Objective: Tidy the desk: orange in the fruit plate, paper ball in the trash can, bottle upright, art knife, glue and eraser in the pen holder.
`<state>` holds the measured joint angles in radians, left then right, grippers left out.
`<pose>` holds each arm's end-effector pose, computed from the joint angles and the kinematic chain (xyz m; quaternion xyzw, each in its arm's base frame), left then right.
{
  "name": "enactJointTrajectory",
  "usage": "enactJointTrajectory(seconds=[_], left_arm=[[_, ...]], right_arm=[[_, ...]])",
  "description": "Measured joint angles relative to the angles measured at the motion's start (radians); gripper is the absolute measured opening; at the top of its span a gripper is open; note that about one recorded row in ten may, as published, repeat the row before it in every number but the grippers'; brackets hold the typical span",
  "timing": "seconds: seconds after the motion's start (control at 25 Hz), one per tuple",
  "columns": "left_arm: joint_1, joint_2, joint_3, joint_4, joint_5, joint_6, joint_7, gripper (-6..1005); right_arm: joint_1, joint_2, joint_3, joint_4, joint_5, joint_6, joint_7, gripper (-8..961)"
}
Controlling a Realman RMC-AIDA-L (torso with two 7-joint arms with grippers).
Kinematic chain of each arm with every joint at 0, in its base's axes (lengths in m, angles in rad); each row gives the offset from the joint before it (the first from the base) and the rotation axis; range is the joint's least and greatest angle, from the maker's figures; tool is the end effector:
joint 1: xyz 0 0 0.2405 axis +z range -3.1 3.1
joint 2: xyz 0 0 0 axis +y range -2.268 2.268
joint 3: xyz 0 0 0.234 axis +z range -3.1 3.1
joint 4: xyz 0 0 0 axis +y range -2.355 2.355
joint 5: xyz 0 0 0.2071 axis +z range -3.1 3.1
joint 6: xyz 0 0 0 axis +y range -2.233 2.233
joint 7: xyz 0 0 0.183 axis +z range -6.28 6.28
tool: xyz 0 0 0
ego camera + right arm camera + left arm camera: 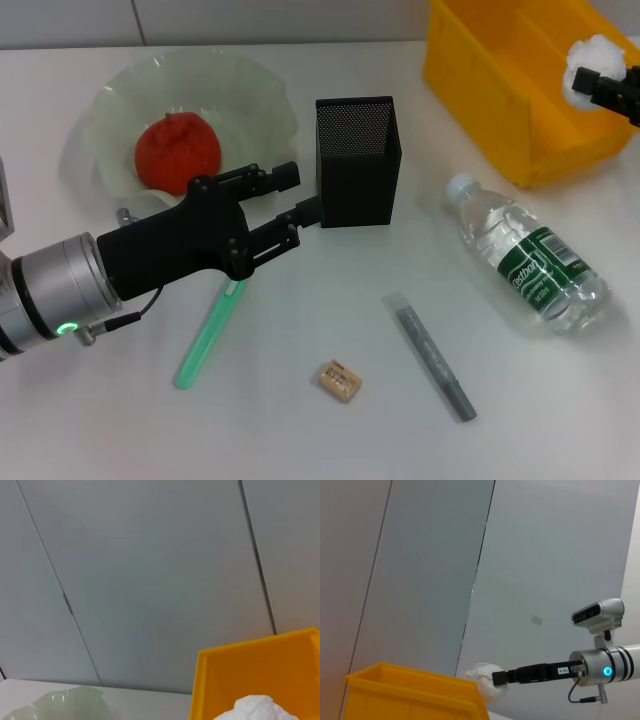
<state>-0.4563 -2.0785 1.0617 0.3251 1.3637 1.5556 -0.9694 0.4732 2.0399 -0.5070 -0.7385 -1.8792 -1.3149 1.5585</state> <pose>-0.2058 0.2981 -0.0570 -0.8893 -0.1659 -0.3981 0.1521 0.2802 0.3805 0.0626 -0.8308 0.3385 0.2863 0.3365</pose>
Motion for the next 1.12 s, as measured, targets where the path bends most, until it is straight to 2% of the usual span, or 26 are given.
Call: enactJointTrajectory(seconds=[1.12], left_arm=[[-0.015, 0.0, 0.0, 0.0, 0.0, 0.003, -0.013, 491]], right_arm=[[0.015, -0.003, -0.002, 0.016, -0.001, 0.089, 0.008, 616]])
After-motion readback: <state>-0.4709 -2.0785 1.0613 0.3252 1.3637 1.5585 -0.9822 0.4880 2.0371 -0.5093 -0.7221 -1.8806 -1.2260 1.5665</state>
